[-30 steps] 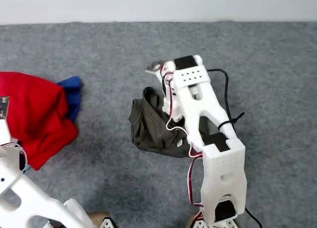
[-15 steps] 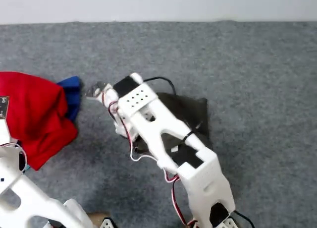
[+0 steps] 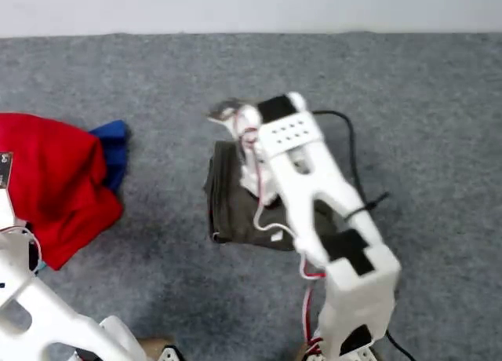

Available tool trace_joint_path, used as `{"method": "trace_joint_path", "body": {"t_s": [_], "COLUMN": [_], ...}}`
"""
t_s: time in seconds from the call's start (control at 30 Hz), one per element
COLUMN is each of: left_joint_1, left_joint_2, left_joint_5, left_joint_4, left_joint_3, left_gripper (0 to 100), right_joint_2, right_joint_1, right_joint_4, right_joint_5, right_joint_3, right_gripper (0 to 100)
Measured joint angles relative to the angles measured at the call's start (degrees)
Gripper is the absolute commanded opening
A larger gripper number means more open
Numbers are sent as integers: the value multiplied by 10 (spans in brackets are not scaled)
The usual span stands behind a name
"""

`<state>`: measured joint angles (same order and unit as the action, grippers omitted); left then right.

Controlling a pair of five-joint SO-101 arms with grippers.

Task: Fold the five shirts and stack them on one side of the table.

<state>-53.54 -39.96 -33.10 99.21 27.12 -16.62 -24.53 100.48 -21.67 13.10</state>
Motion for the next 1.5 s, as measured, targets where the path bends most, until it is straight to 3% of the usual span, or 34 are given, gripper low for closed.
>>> {"method": "trace_joint_path", "body": {"t_s": [0.27,0.57,0.83,1.13,1.5], "left_joint_1": [0,0,0,0,0], "left_joint_2": [0,0,0,0,0], "left_joint_5": [0,0,0,0,1], "left_joint_4": [0,0,0,0,0], "left_joint_3": [0,0,0,0,3], "left_gripper": [16,16,16,16,16], "right_joint_2": [16,-85,4,89,91], "right_joint_1": [35,-102,-47,67,-20], "right_joint_4": [0,-3,2,-2,-160], "right_joint_5": [1,33,27,-27,-13], "right_joint_3": [-76,-33,14,-159,-340], "right_gripper": [9,9,9,9,9]}}
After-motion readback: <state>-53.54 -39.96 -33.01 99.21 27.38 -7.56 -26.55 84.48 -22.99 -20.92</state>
